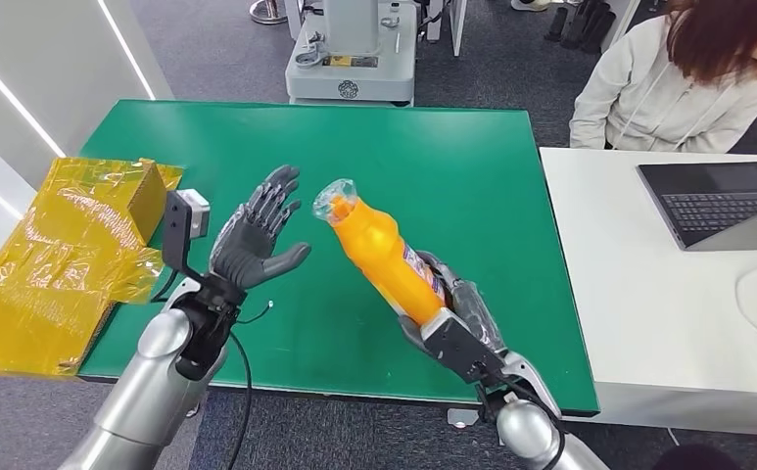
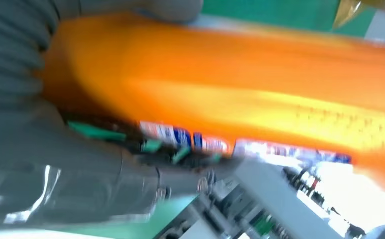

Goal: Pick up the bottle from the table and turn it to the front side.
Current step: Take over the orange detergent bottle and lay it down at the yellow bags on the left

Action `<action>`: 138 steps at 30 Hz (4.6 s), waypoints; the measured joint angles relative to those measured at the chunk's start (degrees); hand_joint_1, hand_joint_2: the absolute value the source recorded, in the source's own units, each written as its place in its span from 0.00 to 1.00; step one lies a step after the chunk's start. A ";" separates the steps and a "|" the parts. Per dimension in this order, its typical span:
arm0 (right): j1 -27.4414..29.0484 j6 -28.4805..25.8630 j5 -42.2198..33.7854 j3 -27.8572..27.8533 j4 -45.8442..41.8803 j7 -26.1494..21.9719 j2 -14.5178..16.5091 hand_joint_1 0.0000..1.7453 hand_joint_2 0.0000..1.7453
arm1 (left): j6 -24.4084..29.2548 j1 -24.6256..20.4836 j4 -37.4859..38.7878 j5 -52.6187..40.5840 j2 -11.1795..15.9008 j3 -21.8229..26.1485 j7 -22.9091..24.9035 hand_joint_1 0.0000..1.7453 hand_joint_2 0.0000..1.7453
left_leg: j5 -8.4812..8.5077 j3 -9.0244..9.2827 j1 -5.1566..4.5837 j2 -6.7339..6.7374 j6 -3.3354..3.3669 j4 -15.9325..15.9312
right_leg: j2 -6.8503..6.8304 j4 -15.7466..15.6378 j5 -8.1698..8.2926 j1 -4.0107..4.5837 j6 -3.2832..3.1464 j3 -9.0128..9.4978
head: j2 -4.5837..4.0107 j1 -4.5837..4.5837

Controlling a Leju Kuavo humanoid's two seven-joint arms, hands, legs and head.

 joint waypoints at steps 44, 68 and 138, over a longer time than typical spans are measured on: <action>-8.90 -16.25 -1.06 3.64 17.11 -5.72 7.56 1.00 1.00 | 6.80 -14.95 11.67 9.88 -6.85 -13.52 -2.35 0.00 1.00 | -0.02 -0.18 -0.01 0.01 0.02 0.01 | 0.04 -0.01 0.00 -0.01 -0.01 -0.18 | 0.00 0.01; -11.68 -24.21 -2.44 3.88 25.30 -10.94 11.13 1.00 1.00 | 10.42 -15.11 15.36 6.52 -8.88 -16.78 -7.67 0.00 1.00 | -0.02 -0.20 -0.01 0.01 0.02 0.00 | 0.03 -0.01 0.00 0.00 -0.01 -0.19 | 0.00 -0.01; 15.95 -21.41 -9.13 -12.01 -15.09 -12.19 1.31 0.00 1.00 | 41.63 -8.66 26.55 -94.73 10.35 -18.21 5.72 1.00 1.00 | -0.04 -0.23 -0.02 0.08 0.03 -0.04 | 0.11 -0.02 -0.05 -0.01 0.02 -0.26 | 0.00 0.00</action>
